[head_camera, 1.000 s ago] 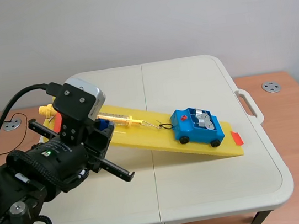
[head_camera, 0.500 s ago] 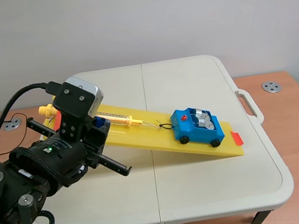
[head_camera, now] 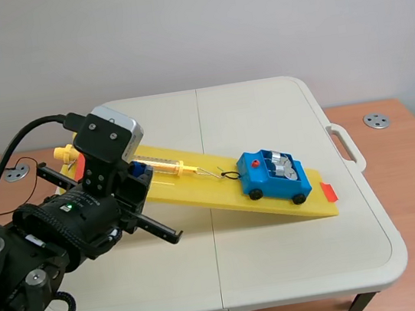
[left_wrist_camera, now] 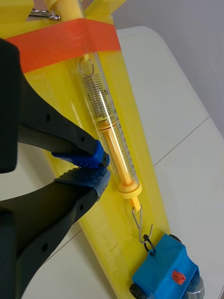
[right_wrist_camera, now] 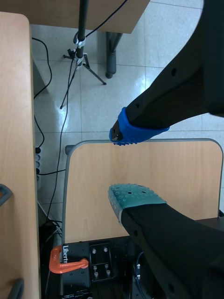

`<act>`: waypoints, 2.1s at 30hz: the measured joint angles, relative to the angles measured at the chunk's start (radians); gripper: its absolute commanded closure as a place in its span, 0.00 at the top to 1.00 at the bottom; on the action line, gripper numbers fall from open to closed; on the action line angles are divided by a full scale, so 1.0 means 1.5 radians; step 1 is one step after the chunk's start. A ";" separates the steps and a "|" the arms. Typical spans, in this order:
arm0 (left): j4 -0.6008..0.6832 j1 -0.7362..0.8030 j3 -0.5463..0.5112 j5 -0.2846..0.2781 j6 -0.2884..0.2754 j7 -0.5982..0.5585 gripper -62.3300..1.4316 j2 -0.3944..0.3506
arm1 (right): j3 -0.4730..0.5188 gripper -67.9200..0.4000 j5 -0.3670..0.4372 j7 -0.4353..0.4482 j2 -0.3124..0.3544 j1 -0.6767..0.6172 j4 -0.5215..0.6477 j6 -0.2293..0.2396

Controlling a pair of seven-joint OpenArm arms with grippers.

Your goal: Place the four metal weights on the blue cart on the ramp.

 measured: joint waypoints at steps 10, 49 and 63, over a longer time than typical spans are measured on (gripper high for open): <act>0.000 0.000 0.000 0.000 0.000 0.000 0.07 0.000 | 0.000 0.32 0.000 0.000 0.000 0.000 0.000 0.000; 0.342 0.303 -0.013 -0.019 0.019 0.071 1.00 -0.061 | -0.267 0.97 -0.006 0.059 0.054 0.338 0.000 0.000; 0.343 0.349 -0.030 -0.072 0.064 0.069 1.00 -0.061 | -0.492 0.97 -0.212 0.164 0.054 0.433 0.000 -0.003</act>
